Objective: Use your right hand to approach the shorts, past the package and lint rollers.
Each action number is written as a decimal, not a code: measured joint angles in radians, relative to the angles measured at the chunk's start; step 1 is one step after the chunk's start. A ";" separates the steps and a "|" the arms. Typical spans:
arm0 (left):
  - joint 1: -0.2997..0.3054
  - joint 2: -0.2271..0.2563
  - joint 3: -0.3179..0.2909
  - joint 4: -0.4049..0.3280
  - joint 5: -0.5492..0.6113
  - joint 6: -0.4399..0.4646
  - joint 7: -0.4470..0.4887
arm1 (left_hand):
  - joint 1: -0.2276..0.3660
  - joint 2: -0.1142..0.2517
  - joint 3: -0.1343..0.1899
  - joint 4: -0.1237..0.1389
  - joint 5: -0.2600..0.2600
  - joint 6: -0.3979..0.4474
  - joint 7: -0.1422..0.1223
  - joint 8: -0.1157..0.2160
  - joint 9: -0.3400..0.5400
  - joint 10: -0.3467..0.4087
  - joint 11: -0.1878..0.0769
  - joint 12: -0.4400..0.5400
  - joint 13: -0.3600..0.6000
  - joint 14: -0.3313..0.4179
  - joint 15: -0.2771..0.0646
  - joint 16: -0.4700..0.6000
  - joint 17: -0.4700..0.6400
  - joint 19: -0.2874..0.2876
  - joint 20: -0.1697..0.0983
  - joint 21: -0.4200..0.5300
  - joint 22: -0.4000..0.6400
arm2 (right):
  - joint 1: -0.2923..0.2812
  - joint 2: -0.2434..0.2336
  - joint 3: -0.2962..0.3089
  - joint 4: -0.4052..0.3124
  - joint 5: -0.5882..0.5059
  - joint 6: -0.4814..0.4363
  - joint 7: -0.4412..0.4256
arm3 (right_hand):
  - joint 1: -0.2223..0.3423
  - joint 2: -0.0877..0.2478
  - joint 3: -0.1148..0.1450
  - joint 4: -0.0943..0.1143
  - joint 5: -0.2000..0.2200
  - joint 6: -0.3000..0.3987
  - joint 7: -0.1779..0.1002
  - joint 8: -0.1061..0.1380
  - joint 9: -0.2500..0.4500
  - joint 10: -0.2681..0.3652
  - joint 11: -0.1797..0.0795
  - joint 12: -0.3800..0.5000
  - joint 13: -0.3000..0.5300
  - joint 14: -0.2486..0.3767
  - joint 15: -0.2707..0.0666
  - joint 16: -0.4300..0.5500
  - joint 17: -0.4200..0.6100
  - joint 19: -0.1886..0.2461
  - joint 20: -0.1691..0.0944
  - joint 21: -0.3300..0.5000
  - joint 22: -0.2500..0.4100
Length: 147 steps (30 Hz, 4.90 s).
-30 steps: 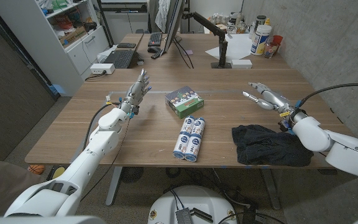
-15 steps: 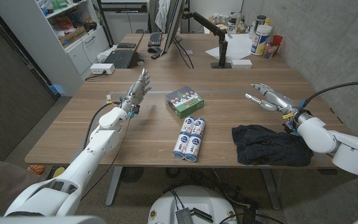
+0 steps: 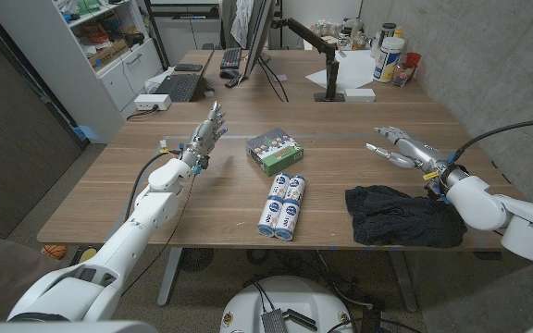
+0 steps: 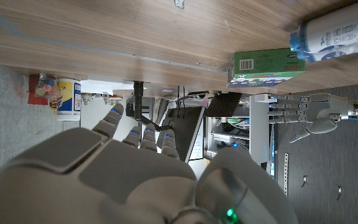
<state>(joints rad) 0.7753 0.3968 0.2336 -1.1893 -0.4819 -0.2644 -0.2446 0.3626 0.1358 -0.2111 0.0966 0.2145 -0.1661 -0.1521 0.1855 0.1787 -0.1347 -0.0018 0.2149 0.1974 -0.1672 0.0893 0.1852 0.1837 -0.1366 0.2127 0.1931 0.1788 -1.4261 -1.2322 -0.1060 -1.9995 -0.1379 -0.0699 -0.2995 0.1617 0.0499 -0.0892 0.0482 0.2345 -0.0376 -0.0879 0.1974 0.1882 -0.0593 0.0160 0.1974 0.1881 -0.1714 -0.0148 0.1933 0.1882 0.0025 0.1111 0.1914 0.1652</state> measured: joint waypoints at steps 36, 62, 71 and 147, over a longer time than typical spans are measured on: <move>-0.027 -0.005 0.011 0.028 0.010 -0.007 -0.008 | 0.000 0.000 0.000 0.000 0.000 0.004 0.004 0.000 0.000 0.000 0.000 0.000 0.000 0.000 0.000 0.000 0.000 0.000 0.000 0.000 0.000 | -0.154 0.004 0.155 -0.028 -0.062 0.029 0.091 | 0.005 0.006 0.000 0.000 0.000 -0.007 -0.007 0.000 0.000 -0.004 -0.003 0.000 0.000 0.000 0.000 0.000 0.000 -0.018 0.011 -0.007 0.000; -0.030 -0.007 0.011 0.042 0.007 -0.017 -0.019 | 0.000 0.000 0.000 0.000 0.000 0.004 0.004 0.000 0.000 0.005 0.006 0.000 0.000 0.000 0.000 0.001 0.000 0.000 0.000 0.000 0.000 | -0.249 0.098 0.264 -0.084 -0.141 0.045 0.193 | 0.005 0.006 0.000 0.000 -0.007 -0.013 -0.012 0.000 0.000 -0.016 -0.009 0.000 0.000 0.000 0.000 0.000 0.000 -0.018 0.010 -0.006 0.000; -0.031 -0.009 0.009 0.048 0.007 -0.020 -0.020 | 0.000 0.000 0.000 0.000 0.000 0.004 0.004 0.000 0.000 0.005 0.005 0.000 0.000 0.000 0.000 0.001 0.000 -0.005 -0.005 0.000 0.000 | -0.269 0.130 0.286 -0.102 -0.164 0.048 0.225 | 0.005 0.006 0.000 0.000 -0.007 -0.013 -0.012 0.000 0.000 -0.016 -0.009 0.000 0.000 0.000 0.000 0.000 0.000 -0.018 0.010 -0.006 0.000; -0.028 0.004 0.023 0.004 0.021 0.000 -0.004 | 0.003 -0.003 0.000 0.000 0.000 0.014 0.004 0.000 0.000 0.005 0.005 0.000 0.000 0.000 0.000 0.001 0.000 -0.005 -0.005 0.000 0.000 | -0.430 0.323 0.402 -0.179 -0.308 0.017 0.265 | 0.009 0.009 -0.002 -0.010 -0.007 -0.018 -0.007 0.000 0.000 -0.027 -0.009 0.000 0.000 0.000 0.000 0.000 0.000 -0.027 0.009 -0.006 0.000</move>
<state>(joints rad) 0.7473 0.4008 0.2562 -1.1852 -0.4605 -0.2644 -0.2485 0.3652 0.1332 -0.2112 0.0965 0.2145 -0.1518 -0.1483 0.1855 0.1787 -0.1292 0.0037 0.2148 0.1974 -0.1672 0.0893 0.1857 0.1837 -0.1418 0.2075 0.1931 0.1788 -1.8560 -0.9092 0.2960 -2.1785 -0.4455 -0.0525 -0.0342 0.1706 0.0594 -0.0908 0.0387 0.2277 -0.0554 -0.0947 0.1974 0.1882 -0.0862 0.0074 0.1974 0.1880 -0.1714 -0.0144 0.1933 0.1882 -0.0244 0.1197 0.1856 0.1652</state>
